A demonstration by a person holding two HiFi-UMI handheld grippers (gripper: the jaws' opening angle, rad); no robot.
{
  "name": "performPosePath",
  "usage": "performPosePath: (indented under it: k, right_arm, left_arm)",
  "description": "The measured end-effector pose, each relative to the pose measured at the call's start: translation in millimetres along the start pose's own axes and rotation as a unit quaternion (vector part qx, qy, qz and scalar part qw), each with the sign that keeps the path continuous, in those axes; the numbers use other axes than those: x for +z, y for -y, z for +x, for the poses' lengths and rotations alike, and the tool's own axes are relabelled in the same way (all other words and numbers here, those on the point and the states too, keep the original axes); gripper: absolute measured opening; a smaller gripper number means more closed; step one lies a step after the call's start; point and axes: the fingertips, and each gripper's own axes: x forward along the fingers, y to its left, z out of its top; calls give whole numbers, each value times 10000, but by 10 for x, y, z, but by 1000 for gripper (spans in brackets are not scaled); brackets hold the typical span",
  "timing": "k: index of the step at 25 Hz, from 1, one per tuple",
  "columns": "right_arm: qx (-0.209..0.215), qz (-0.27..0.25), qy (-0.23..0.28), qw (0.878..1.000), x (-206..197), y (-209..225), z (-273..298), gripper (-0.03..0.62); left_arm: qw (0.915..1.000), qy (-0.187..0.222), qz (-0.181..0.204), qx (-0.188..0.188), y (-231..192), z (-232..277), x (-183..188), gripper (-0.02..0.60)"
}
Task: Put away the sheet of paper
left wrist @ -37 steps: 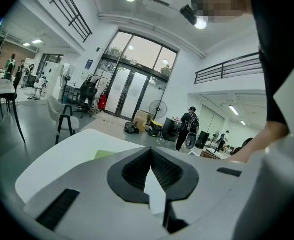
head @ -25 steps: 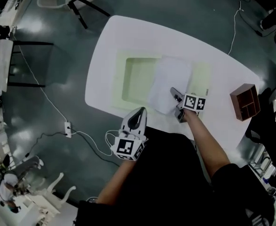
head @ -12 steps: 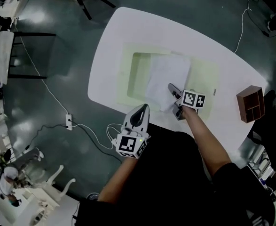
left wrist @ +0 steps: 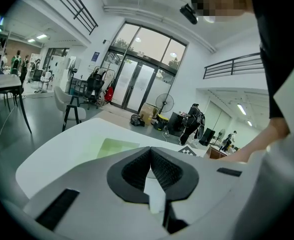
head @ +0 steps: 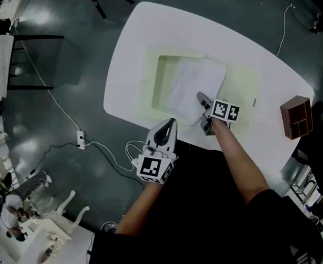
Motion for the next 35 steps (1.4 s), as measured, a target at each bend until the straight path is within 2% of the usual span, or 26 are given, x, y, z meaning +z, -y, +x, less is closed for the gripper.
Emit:
performPosePath:
  k: [4,15,35]
  right_arm:
    - [16,-175,65,9998,66,-95,60,0]
    - [264,-486,-248,9982,-38,-355,326,0]
    - [527,-624,-665,9944,-143,-747,885,0]
  left_arm:
    - [10000,-29,-31,-8,2,-7,-33,3]
    - [9996,-57,-266,101,-5,-89,-149,3]
    - [9964,164,-524,644,-375,-368,-171,3]
